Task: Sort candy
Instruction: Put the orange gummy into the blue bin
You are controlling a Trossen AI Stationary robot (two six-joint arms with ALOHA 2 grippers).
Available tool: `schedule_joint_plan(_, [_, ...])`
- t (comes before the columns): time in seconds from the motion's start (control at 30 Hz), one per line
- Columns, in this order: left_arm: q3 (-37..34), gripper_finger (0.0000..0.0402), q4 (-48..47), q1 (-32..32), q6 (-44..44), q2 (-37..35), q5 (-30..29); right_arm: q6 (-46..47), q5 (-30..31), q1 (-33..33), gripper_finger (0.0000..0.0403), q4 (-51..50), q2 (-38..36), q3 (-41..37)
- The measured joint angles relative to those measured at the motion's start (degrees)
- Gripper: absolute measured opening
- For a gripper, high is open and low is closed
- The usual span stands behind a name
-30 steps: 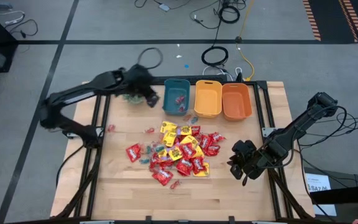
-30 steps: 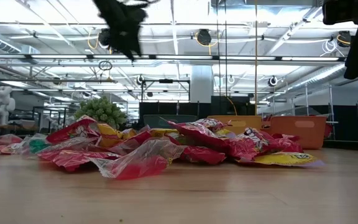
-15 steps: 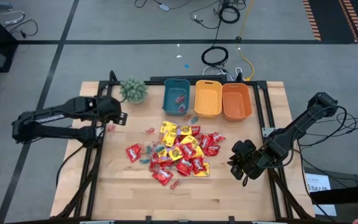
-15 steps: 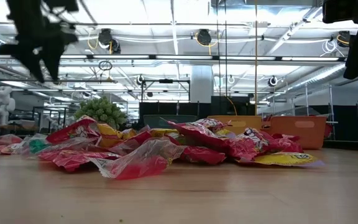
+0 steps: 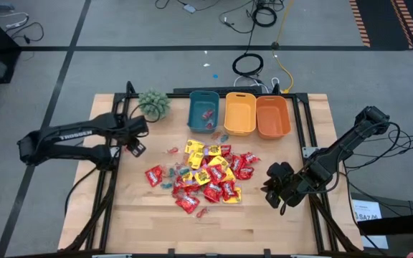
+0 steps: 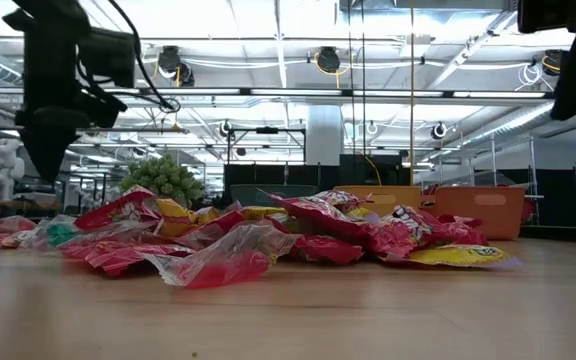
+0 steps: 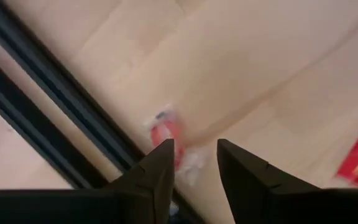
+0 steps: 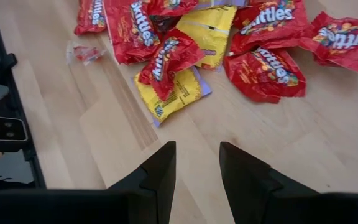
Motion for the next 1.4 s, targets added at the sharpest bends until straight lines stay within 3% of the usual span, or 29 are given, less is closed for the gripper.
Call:
schedule_joint_plan(0.17, [0.0,0.013,-1.22,3.13,5.41,5.96,4.82,1.08,0.05,-0.01,0.0114,0.86,0.0,0.0])
schedule_joint_plan(0.4, [0.0,0.0137,-1.52,6.91,5.32,16.63,2.54,3.55,0.12,-0.02,0.0114,1.21,0.0,0.0])
schedule_joint_plan(0.8, [0.11,0.0207,1.02,10.35,5.3,28.11,1.89,3.48,0.33,-0.01,0.0114,3.45,0.0,0.0])
schedule_joint_plan(1.1, [0.56,0.0211,2.84,12.4,5.36,36.25,0.4,3.48,0.29,-0.02,0.0114,3.92,0.0,0.0])
schedule_joint_plan(1.23, [0.87,0.0185,2.42,13.44,5.61,40.35,0.42,3.48,0.29,-0.02,0.0114,4.66,0.0,0.0])
schedule_joint_plan(1.4, [0.76,0.008,2.33,13.73,5.77,42.95,0.45,3.45,0.29,-0.02,0.0114,5.32,0.0,0.0])
